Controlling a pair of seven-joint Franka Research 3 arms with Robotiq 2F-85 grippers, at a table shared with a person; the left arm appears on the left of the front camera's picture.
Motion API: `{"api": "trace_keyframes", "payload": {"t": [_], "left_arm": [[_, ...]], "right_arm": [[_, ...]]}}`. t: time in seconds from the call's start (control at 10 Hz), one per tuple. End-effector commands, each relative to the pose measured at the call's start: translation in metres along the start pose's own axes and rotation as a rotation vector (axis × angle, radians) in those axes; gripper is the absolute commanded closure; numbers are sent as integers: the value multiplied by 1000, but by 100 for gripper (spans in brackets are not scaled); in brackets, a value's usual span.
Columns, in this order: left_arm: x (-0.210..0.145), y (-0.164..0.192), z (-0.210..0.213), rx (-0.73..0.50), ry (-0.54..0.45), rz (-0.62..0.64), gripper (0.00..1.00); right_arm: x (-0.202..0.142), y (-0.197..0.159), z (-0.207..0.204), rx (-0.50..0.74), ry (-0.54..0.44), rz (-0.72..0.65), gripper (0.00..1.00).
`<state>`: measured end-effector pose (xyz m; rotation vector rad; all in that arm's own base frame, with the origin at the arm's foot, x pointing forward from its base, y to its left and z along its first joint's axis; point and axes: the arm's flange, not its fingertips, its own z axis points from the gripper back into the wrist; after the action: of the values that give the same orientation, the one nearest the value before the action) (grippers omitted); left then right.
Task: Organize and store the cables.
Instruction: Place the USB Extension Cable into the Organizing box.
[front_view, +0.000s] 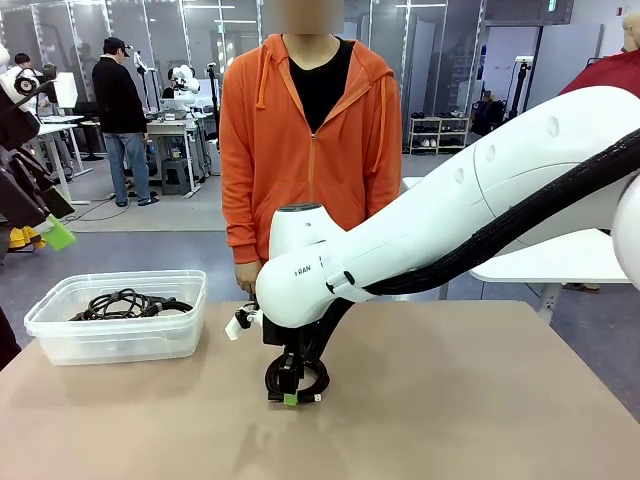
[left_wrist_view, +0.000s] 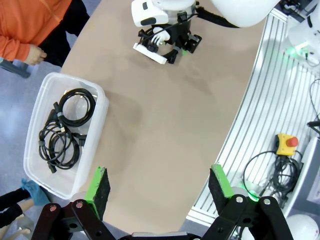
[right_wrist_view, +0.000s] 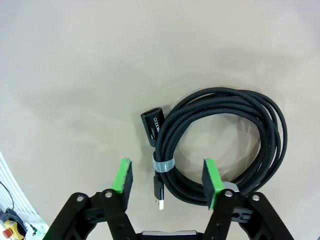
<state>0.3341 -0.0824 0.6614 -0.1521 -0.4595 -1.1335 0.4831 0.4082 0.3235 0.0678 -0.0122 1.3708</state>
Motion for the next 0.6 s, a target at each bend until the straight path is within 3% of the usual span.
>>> {"api": "trace_keyframes", "payload": {"t": [0.0,0.5], "left_arm": [[1,0,0,8,5,14,0],[1,0,0,8,5,14,0]], "right_arm": [[-14,9,11,11,-20,11,0],[-42,21,59,17,-53,109,0]]}}
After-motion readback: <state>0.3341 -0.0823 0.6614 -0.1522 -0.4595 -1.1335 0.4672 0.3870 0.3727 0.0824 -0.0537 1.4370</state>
